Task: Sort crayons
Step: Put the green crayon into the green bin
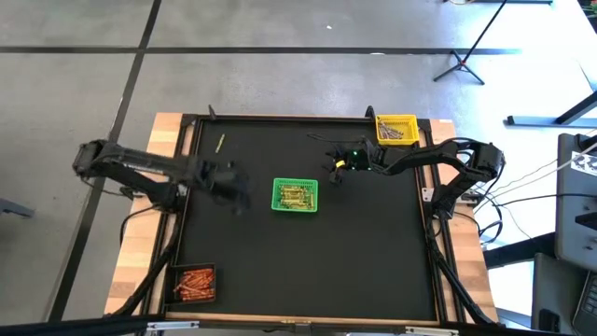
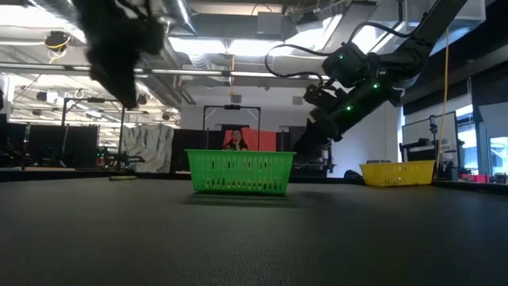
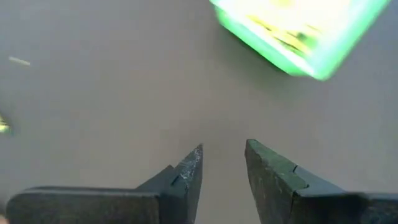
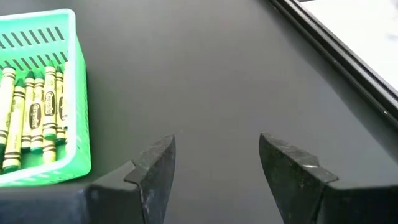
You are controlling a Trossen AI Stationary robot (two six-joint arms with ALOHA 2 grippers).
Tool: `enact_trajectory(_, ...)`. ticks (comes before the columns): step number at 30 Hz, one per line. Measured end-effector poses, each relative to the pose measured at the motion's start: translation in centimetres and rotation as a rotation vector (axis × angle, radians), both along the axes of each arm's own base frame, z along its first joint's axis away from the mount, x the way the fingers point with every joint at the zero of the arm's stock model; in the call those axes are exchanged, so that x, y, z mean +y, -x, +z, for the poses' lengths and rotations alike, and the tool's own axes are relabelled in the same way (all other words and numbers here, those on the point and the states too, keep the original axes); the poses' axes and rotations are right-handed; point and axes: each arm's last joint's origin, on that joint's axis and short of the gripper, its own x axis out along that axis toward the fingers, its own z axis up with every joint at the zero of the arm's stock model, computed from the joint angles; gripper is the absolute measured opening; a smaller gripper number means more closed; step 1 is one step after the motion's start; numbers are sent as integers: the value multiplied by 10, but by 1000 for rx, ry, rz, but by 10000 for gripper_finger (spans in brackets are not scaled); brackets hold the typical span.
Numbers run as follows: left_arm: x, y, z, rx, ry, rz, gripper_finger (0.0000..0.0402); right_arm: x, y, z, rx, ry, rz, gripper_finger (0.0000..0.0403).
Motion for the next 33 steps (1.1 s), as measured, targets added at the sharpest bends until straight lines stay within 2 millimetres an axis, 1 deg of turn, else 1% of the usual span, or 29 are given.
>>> enact_trajectory(4,48,2,1,33,-111,115,106,0,0,1,-6,3,0,231)
enact_trajectory(9,107,15,0,59,-151,267,105,0,-1,1,-11,7,2,231)
enact_trajectory(14,160,32,-10,112,-175,396,105,0,-1,1,-11,7,2,231)
enact_trajectory(18,194,48,-27,178,-137,503,105,0,-1,1,-7,19,11,231)
enact_trajectory(21,213,56,-44,220,-77,543,105,0,-1,1,-3,30,19,231)
enact_trajectory(25,232,63,-65,264,-21,562,105,0,-1,1,-2,34,21,231)
enact_trajectory(28,241,65,-79,273,27,574,105,0,-1,1,-3,31,26,231)
enact_trajectory(33,249,69,-97,329,69,598,105,0,-1,1,-3,29,30,231)
